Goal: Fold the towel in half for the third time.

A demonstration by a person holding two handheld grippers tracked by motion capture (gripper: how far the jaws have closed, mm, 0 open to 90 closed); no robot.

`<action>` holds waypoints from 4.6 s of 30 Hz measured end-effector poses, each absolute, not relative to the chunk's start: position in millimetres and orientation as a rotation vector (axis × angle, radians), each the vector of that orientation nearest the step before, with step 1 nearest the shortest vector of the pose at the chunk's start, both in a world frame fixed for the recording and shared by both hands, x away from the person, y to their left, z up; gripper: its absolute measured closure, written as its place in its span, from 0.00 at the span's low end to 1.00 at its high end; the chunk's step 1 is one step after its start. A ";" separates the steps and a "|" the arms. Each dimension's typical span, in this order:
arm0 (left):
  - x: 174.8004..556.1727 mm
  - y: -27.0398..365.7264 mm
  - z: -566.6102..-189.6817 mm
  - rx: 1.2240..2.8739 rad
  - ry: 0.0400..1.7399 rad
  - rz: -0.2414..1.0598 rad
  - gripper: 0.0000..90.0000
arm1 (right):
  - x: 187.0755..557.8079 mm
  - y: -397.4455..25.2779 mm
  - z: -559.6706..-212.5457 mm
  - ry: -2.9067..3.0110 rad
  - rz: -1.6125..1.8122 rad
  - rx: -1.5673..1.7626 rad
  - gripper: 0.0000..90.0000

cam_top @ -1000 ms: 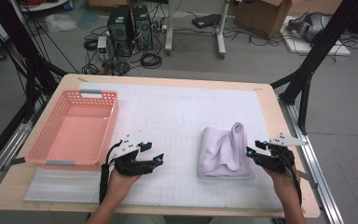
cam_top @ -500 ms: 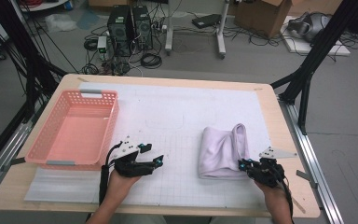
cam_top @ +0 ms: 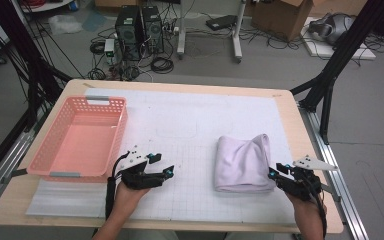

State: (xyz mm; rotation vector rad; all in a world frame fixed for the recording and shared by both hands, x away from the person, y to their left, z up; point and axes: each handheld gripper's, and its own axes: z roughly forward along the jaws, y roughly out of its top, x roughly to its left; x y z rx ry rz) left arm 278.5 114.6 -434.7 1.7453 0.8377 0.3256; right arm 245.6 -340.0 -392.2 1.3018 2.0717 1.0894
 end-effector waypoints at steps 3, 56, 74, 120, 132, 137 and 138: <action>278.6 114.9 -435.1 1.748 0.838 0.326 0.37 | 255.0 -322.4 -385.0 2.106 1.084 1.200 0.76; 277.4 117.5 -435.5 1.758 0.831 0.333 0.37 | 378.8 -262.8 -416.6 2.381 0.894 1.189 0.88; 278.6 122.0 -435.0 1.744 0.843 0.334 0.37 | 381.6 -234.7 -409.8 2.353 1.117 1.069 0.67; 278.6 119.9 -433.2 1.710 0.846 0.348 0.23 | 258.8 -338.7 -429.3 2.108 1.134 1.208 0.66; 280.2 120.7 -431.5 1.700 0.835 0.337 0.22 | 238.4 -337.7 -437.3 2.195 1.074 1.131 0.68; 281.2 121.7 -432.1 1.695 0.803 0.359 0.21 | 229.0 -349.9 -429.4 2.110 1.160 1.167 0.52; 281.2 121.7 -432.2 1.691 0.796 0.358 0.21 | 226.3 -352.0 -427.2 2.089 1.170 1.166 0.48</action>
